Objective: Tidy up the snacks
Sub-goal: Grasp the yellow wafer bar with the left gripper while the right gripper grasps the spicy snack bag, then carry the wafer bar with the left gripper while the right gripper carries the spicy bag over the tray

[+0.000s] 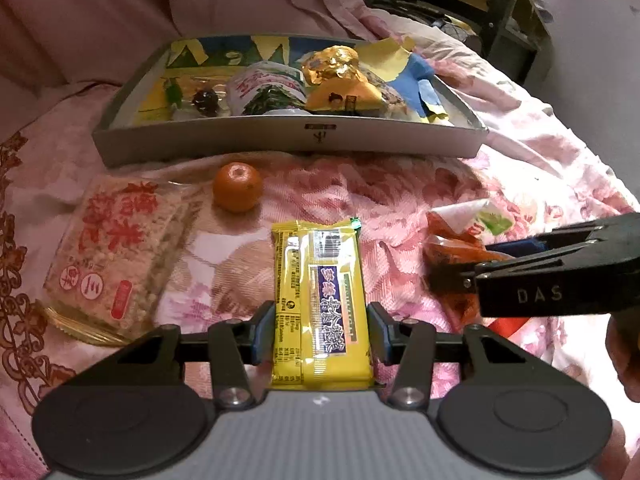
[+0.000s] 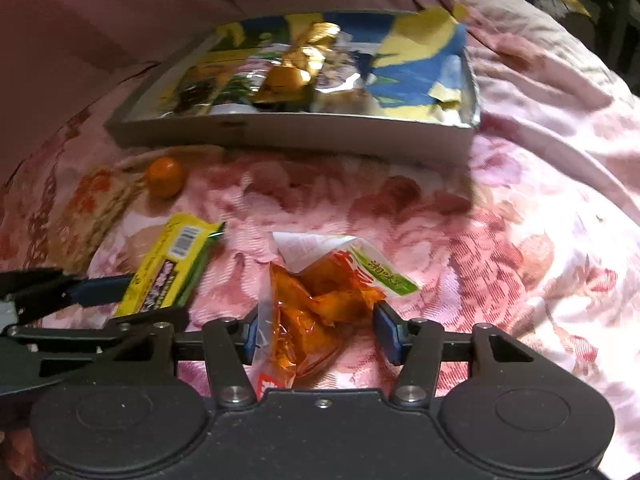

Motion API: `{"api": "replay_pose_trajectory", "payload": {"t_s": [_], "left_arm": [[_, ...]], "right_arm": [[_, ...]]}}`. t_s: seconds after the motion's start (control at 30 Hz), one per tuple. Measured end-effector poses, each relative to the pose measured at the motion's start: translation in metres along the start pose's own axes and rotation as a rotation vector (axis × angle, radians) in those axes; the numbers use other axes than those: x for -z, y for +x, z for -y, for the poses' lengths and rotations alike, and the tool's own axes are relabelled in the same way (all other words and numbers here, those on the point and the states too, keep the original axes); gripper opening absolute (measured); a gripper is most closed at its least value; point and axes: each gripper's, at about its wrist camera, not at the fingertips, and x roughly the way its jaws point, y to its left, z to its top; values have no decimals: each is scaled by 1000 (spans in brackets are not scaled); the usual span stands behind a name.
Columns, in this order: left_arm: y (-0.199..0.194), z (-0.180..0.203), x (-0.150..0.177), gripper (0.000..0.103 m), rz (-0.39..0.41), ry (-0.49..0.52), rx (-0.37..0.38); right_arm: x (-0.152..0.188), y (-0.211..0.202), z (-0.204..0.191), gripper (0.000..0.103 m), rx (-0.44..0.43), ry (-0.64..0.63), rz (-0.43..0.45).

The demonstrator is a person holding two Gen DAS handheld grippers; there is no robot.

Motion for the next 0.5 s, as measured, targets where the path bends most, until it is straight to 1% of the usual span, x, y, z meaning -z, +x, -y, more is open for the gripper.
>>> {"api": "replay_pose_trajectory", "payload": {"t_s": [0.1, 0.13, 0.17, 0.2, 0.3, 0.37, 0.5], "left_arm": [[2, -1, -1, 54, -4, -2, 2], [2, -1, 0, 54, -5, -2, 3], [1, 0, 0, 54, -4, -5, 3], [1, -1, 0, 53, -3, -14, 2], [0, -5, -2, 53, -4, -68, 20], [-1, -7, -2, 52, -6, -94, 28], [-2, -5, -1, 52, 0, -89, 20]], "right_arm": [[1, 0, -7, 56, 20, -54, 10], [2, 1, -9, 55, 23, -62, 11], [2, 1, -9, 49, 22, -68, 12], [2, 0, -10, 49, 22, -71, 18], [1, -5, -13, 48, 10, -90, 55], [2, -7, -18, 48, 19, -119, 66], [6, -3, -23, 48, 46, -169, 52]]}}
